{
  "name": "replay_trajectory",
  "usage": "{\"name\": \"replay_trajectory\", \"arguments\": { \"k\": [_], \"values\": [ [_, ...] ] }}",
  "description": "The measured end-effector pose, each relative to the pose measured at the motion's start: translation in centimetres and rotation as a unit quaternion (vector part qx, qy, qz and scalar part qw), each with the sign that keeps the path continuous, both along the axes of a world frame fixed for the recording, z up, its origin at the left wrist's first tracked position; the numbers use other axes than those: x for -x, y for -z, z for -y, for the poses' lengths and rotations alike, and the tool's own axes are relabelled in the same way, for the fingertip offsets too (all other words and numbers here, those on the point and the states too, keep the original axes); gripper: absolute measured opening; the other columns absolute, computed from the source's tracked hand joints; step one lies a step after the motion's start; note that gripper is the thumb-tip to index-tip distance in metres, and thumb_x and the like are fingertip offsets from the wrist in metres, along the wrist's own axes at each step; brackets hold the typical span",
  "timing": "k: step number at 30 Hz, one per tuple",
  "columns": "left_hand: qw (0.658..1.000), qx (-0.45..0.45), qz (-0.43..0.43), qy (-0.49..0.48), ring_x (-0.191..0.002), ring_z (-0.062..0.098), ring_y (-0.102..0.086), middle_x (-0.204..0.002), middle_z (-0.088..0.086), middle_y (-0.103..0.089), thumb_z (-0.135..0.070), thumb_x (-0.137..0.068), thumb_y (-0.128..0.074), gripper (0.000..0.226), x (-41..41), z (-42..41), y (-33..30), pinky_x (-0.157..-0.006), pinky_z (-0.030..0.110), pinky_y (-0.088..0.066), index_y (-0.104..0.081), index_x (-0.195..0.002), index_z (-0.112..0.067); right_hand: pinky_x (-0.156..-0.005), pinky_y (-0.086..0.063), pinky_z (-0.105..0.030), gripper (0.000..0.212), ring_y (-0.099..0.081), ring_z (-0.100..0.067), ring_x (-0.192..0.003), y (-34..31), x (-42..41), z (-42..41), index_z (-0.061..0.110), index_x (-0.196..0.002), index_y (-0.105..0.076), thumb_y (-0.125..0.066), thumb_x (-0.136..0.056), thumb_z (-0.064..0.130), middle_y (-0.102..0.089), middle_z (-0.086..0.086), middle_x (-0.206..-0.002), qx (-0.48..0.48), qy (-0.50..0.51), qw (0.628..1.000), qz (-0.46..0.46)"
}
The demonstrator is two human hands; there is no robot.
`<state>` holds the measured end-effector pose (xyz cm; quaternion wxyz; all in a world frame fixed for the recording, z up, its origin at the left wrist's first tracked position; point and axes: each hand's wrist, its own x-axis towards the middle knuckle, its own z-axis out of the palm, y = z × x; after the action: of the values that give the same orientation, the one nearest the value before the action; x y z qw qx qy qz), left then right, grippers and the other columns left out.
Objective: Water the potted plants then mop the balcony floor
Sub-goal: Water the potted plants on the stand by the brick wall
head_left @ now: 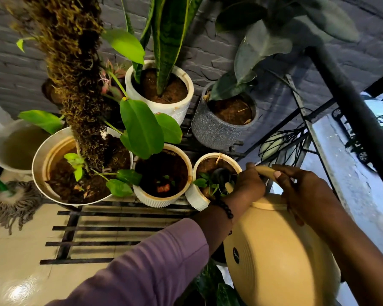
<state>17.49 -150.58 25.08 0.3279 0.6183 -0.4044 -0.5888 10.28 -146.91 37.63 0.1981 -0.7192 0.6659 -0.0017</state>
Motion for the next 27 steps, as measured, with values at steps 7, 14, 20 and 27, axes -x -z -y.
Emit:
{"name": "replay_trajectory", "arguments": {
  "k": [7,14,20,27],
  "values": [
    [0.999,-0.017,-0.033,-0.023,-0.129,0.038,-0.054,-0.138,0.021,-0.056,-0.027,-0.102,-0.052,0.043,-0.2,-0.2,0.2,-0.108,0.048,-0.045,-0.042,-0.140,-0.009,-0.041,-0.046,-0.020,0.035,-0.052,-0.009,-0.028,0.4,-0.1,0.4,0.030,-0.131,-0.054,-0.042,-0.099,0.035,-0.060,-0.004,-0.073,-0.009,-0.019,1.000,-0.010],
    [0.998,-0.041,-0.032,-0.025,-0.130,0.037,-0.053,-0.139,0.020,-0.056,-0.024,-0.102,-0.051,0.042,-0.1,-0.4,0.7,-0.109,0.048,-0.044,-0.043,-0.141,-0.010,-0.057,-0.054,-0.030,0.034,-0.052,-0.011,-0.032,0.8,-0.4,0.5,0.026,-0.129,-0.057,-0.042,-0.099,0.031,-0.052,0.003,-0.056,-0.029,-0.019,0.999,-0.019],
    [0.998,-0.050,-0.036,-0.028,-0.133,0.036,-0.051,-0.142,0.018,-0.055,-0.026,-0.102,-0.053,0.044,0.2,-0.4,0.8,-0.112,0.048,-0.042,-0.044,-0.141,-0.009,-0.050,-0.050,-0.027,0.034,-0.052,-0.012,-0.033,1.3,0.0,0.8,0.027,-0.130,-0.056,-0.043,-0.099,0.033,-0.050,0.006,-0.056,-0.027,-0.024,0.999,-0.014],
    [0.998,-0.050,-0.030,-0.024,-0.135,0.036,-0.050,-0.144,0.018,-0.054,-0.028,-0.103,-0.052,0.047,0.1,-0.4,0.4,-0.113,0.048,-0.041,-0.040,-0.144,-0.009,-0.043,-0.043,-0.021,0.034,-0.052,-0.010,-0.034,1.6,0.5,1.1,0.026,-0.129,-0.056,-0.043,-0.099,0.033,-0.054,0.004,-0.060,-0.025,-0.027,0.999,-0.006]
  ]
}}
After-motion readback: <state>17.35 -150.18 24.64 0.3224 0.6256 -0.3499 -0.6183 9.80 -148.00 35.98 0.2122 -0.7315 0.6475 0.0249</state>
